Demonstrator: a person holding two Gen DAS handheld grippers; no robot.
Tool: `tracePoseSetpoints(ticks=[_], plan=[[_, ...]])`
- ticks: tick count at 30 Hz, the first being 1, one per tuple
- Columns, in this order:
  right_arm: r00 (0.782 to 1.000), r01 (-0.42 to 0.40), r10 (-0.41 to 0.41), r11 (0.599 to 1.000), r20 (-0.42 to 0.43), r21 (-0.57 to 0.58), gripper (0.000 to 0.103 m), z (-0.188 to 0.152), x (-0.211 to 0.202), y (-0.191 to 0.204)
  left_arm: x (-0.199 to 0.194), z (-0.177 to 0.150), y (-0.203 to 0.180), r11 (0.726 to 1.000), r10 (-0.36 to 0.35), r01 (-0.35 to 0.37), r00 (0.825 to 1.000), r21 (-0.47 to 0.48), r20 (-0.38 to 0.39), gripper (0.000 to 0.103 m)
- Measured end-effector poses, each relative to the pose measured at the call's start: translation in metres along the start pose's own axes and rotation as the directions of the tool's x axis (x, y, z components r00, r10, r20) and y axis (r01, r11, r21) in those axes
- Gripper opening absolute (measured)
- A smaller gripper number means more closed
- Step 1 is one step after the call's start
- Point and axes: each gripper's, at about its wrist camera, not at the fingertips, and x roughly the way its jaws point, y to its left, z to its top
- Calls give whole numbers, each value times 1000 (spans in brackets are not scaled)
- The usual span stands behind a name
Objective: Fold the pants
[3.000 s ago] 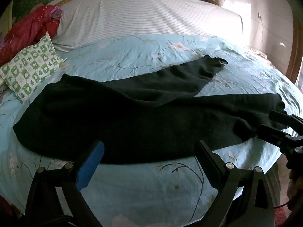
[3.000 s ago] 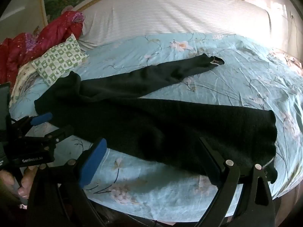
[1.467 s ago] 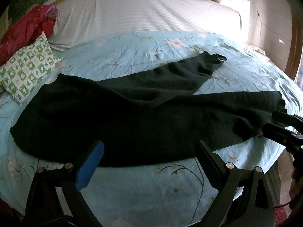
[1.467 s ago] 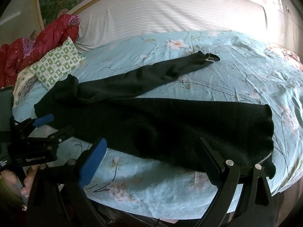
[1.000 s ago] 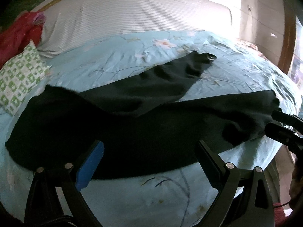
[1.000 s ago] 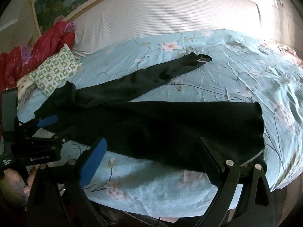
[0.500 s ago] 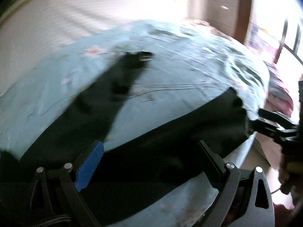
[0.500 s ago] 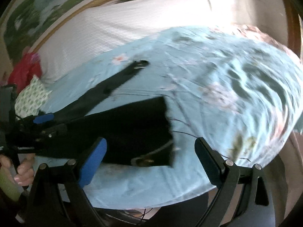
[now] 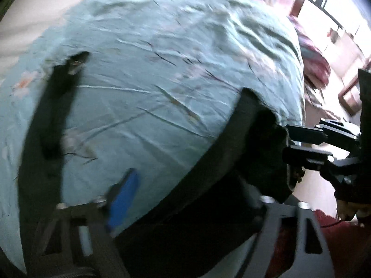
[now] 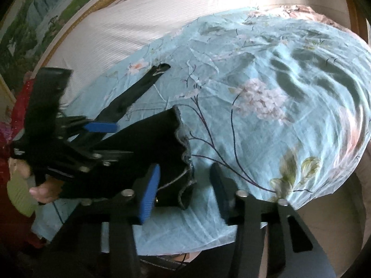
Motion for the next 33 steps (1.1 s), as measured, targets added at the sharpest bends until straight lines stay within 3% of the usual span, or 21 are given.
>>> tracePoseSetpoints(ticks=[1,3,6,11,15,17,19,20,21,22,24,29,33], plan=[[1000,-14,14,1000,-10,4,25,-1,1,-1,1,1,-2,1000,-18,18,1000,1,2,56],[999,-37,37,999,-21,15,15,-1,3,-3,-4,2,-6,999,-48,47,998,15,30,18],[997,-80,81,996,-11,33,9,4,0,-5,-11,10,-9,999,-45,44,998,15,46,8],[995,-68,68,998,70,-5,8,40,-16,-5,-26,42,0,999,-18,23,993,-42,119,7],[999,-13,14,1000,29,-27,7,46,4,-6,-1,51,14,994,-21,29,997,-107,70,12],[999,23,-23,1000,-28,-3,7,44,16,-11,3,49,20,990,-19,28,998,-141,66,21],[998,64,-63,997,-30,35,9,46,13,-18,-5,43,24,990,1,12,996,-144,91,28],[996,83,-82,996,-25,43,10,49,10,-21,-12,40,27,990,29,-13,994,-144,107,39],[995,98,-98,994,-15,52,17,54,6,-24,-19,37,30,989,47,-29,992,-147,121,46],[995,101,-100,993,-5,62,30,58,3,-25,-26,33,35,987,63,-42,989,-153,137,47],[996,85,-88,993,25,82,45,69,-4,-28,-41,22,49,982,86,-59,985,-177,148,49],[999,13,-14,999,39,46,45,100,9,-3,-56,-15,87,959,191,-162,976,-234,108,57],[998,-65,65,997,-3,32,45,121,41,24,-60,-42,105,957,207,-185,975,-223,81,68]])
